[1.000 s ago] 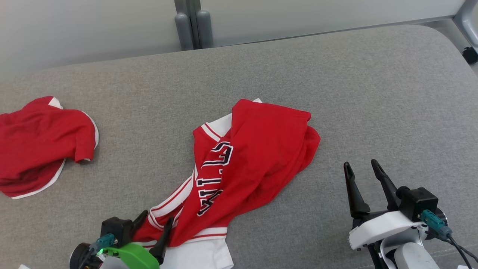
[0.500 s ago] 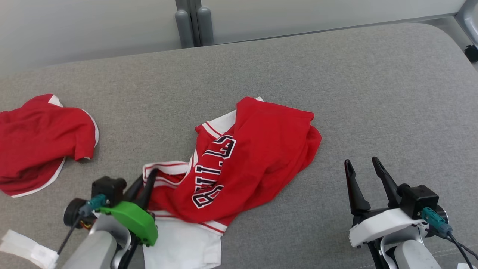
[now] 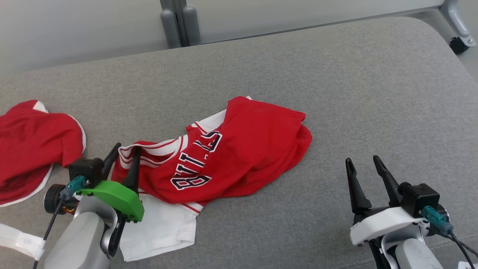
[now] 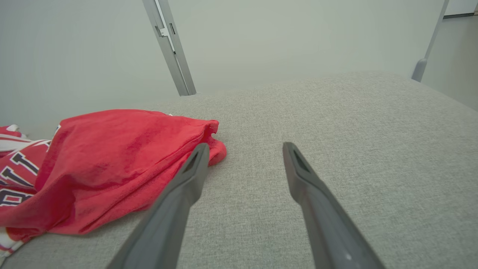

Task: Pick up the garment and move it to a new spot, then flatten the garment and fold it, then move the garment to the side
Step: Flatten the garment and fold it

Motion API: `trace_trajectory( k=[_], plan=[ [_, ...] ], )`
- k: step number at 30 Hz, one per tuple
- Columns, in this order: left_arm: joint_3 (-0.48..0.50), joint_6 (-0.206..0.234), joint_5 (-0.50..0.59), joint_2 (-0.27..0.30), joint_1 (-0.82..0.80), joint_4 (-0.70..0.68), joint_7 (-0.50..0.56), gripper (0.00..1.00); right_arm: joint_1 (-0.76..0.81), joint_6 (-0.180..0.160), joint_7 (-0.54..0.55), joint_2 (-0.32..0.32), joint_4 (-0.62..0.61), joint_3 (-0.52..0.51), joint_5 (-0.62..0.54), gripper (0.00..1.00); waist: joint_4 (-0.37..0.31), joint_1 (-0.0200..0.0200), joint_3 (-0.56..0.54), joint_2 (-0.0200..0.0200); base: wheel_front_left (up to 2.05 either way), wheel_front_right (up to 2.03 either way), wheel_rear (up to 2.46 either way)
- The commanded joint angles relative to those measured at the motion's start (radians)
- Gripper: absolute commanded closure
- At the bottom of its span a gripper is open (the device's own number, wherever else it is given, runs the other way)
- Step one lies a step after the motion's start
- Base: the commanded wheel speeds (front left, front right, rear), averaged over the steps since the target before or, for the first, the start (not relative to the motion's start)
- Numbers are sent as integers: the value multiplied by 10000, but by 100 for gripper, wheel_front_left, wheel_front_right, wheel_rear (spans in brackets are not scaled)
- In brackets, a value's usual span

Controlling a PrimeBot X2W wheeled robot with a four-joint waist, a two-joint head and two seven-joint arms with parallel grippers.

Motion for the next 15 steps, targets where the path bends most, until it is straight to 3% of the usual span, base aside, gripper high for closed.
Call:
trace_trajectory(
  k=[1,15],
  plan=[
    [164,35,213,2,17,-195,-50,0,58,-7,-30,-12,28,-35,4,0,97,0,-113,0,0,0,0],
    [2258,537,2071,-746,2842,-3940,-49,0,440,-7,-30,-135,41,-181,-84,0,982,0,-901,0,0,0,0]
  ],
)
